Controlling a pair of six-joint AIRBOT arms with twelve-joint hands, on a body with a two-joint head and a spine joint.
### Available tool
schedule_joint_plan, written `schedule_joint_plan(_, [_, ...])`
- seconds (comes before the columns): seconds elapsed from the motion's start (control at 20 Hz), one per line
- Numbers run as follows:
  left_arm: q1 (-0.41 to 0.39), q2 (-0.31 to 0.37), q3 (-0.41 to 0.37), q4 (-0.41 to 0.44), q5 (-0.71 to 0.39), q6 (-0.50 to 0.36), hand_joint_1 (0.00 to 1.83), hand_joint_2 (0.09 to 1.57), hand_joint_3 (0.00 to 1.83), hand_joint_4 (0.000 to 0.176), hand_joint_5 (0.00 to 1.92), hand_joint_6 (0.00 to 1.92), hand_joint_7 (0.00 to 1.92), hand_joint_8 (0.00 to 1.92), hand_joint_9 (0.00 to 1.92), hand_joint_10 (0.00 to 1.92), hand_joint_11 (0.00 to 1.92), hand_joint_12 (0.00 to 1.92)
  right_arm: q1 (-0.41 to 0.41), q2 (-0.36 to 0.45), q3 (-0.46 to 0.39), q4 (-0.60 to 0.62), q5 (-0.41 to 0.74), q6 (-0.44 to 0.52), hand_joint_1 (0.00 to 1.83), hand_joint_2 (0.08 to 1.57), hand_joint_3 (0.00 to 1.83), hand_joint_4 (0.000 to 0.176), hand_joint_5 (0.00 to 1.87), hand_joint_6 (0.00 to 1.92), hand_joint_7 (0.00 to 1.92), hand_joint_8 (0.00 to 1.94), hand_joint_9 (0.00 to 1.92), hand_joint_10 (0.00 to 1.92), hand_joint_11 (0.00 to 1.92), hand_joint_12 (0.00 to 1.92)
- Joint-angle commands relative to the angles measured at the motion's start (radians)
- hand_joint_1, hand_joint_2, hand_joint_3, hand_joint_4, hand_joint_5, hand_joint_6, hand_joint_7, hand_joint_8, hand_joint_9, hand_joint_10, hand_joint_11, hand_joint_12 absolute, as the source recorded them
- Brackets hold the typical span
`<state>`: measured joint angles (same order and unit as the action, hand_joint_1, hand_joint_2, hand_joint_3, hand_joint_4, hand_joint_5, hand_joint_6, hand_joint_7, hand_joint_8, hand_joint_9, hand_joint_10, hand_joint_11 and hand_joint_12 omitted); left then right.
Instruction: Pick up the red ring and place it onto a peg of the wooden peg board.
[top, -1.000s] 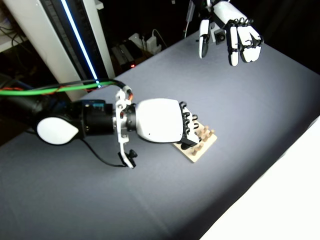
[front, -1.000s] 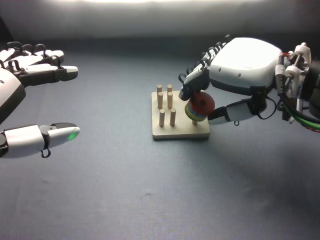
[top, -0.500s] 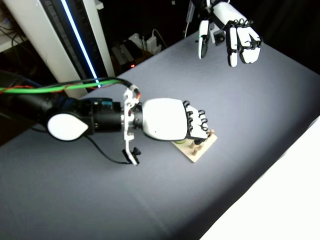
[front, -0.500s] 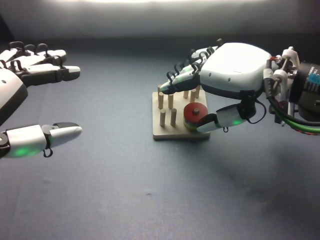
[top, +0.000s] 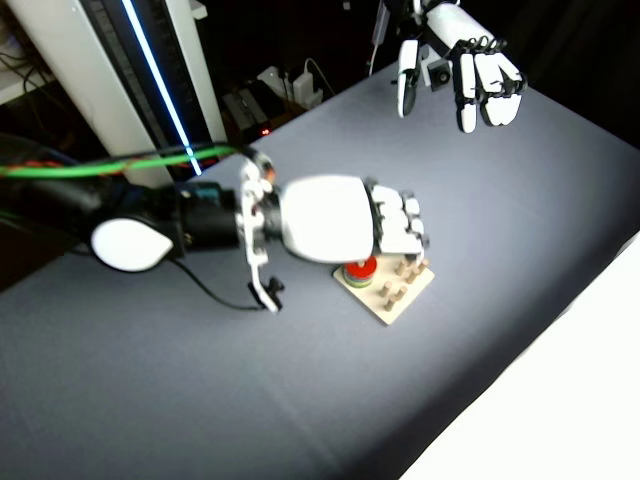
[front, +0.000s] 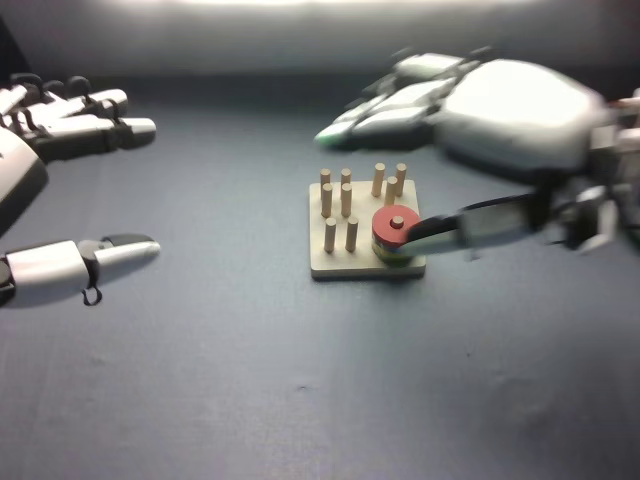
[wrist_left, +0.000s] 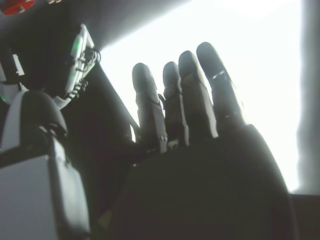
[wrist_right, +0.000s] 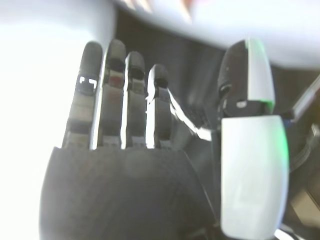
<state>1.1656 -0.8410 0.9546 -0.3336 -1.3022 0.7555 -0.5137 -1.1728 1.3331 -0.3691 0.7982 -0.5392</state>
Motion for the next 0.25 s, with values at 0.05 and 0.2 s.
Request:
schedule_joint_plan(0.05, [-0.005, 0.017, -0.009, 0.009, -0.188, -0.01, 0.83, 1.07, 0.01, 0.0, 0.49, 0.0, 0.33, 0.0, 0.32, 0.0, 0.0, 0.97, -0.053, 0.064, -0.031, 0.098, 0.23, -0.001, 0.96, 1.04, 0.0, 0.005, 0.4, 0.0, 0.44, 0.0, 0.46, 0.0, 0.16, 0.73])
schedule_joint_plan(0.2, [0.001, 0.033, -0.025, 0.013, -0.283, -0.028, 0.86, 1.09, 0.01, 0.026, 0.47, 0.0, 0.32, 0.0, 0.27, 0.0, 0.0, 0.81, -0.158, 0.168, -0.095, 0.196, 0.397, -0.001, 0.87, 1.07, 0.01, 0.0, 0.4, 0.0, 0.45, 0.01, 0.49, 0.01, 0.19, 0.73])
